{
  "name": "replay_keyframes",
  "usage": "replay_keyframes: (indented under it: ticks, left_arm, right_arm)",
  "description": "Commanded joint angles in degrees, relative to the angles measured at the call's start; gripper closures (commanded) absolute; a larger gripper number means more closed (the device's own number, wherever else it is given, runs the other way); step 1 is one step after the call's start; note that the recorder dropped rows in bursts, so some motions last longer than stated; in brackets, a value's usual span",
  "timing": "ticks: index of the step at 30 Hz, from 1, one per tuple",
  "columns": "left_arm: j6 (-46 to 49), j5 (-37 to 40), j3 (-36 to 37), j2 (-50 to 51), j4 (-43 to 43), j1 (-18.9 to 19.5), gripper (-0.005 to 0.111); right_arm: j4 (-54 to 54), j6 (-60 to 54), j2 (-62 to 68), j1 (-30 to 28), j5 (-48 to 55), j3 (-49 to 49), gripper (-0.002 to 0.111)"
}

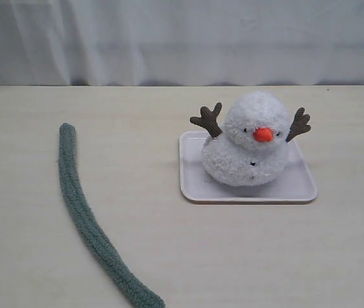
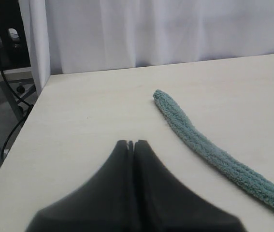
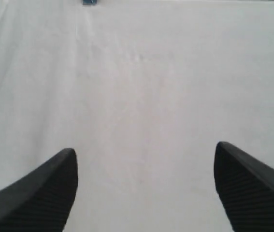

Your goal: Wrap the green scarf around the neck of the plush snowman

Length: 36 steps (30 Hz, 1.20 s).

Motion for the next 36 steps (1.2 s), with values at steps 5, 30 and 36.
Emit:
replay_keyframes:
  ticks: [5,30,36]
  left_arm:
    - [-0.14,-0.45,0.17,-0.12,-0.06,-0.41,0.107]
    - [-0.14,-0.45,0.17,-0.12,-0.06,-0.41,0.107]
    - [-0.14,-0.45,0.17,-0.12,-0.06,-0.41,0.107]
  right_arm:
    - [-3.39,-8.62,21.94,0.0,6.46,-7.93,0.039]
    - [69.27,-66.93,47.62,7.81,63.33,-29.28,0.039]
    - [65.55,-60.87,51.96,22.48,57.96,-29.28,0.039]
